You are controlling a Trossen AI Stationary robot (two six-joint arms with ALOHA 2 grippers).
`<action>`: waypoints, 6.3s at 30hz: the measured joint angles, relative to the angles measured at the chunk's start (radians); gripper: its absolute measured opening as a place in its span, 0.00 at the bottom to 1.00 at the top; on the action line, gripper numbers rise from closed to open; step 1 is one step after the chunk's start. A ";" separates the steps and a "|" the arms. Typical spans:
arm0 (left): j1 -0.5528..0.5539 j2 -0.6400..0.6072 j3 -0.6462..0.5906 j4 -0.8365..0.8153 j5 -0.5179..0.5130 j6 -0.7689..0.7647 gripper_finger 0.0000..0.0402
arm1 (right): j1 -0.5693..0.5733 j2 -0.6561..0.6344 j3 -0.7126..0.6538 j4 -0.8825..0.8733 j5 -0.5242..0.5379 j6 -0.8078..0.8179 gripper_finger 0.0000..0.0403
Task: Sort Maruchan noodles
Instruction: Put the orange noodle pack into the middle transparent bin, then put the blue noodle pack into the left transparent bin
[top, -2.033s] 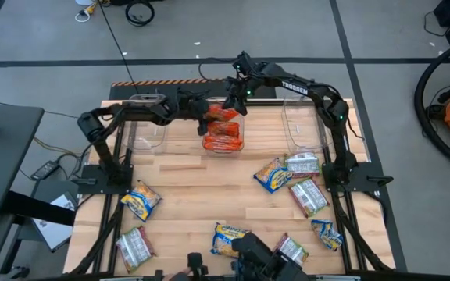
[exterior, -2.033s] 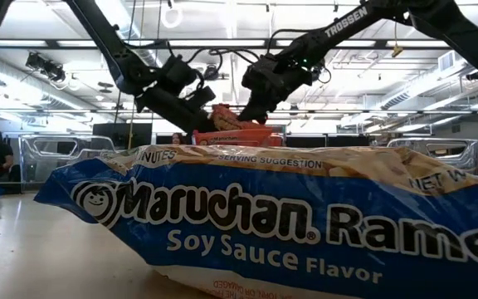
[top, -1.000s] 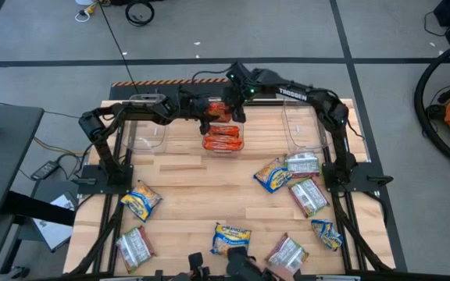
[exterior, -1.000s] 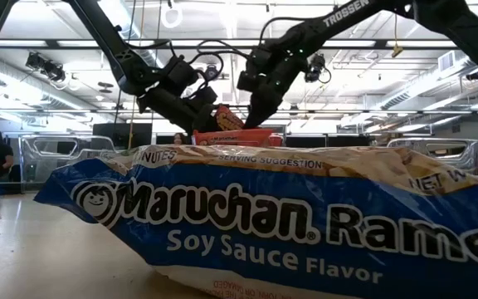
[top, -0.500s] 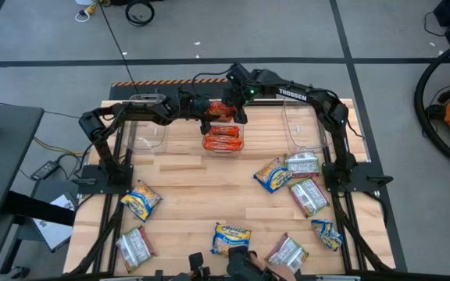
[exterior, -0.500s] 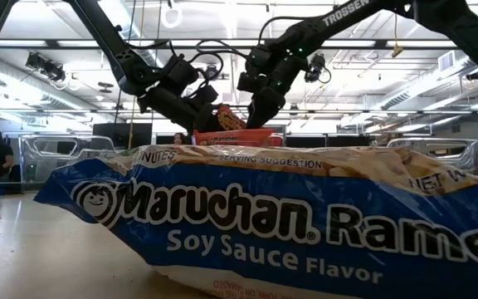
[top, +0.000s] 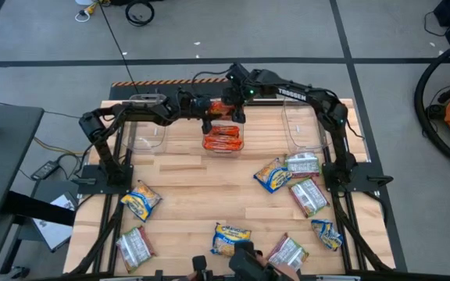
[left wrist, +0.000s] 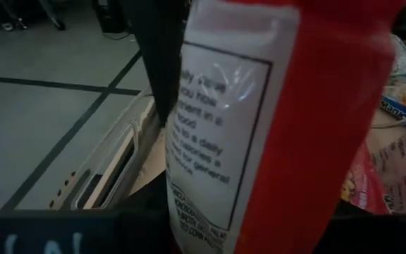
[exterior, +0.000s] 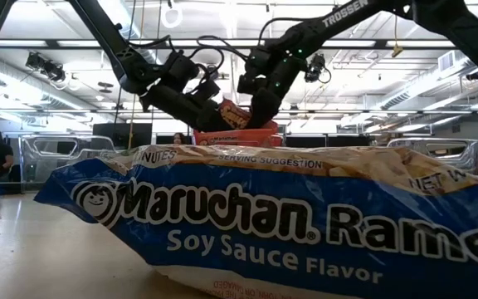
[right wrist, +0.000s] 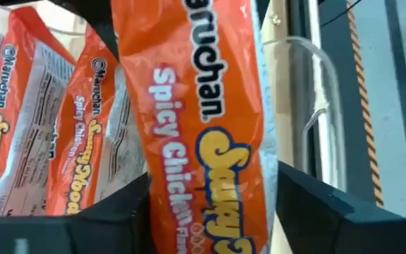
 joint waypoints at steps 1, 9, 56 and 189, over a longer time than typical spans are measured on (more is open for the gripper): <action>-0.001 0.001 -0.001 0.005 0.002 -0.001 0.39 | 0.000 0.004 0.000 -0.007 -0.011 0.000 0.56; -0.001 -0.001 -0.002 0.010 -0.024 -0.003 0.46 | 0.001 0.016 0.000 -0.022 -0.001 0.038 0.33; -0.670 -0.284 -0.301 -0.229 -0.586 -0.390 0.58 | 0.049 0.166 0.052 -0.232 -0.157 0.062 0.33; -0.478 -0.277 -0.269 -0.314 -0.628 -0.294 0.58 | -0.059 0.087 0.063 -0.333 0.280 0.107 0.52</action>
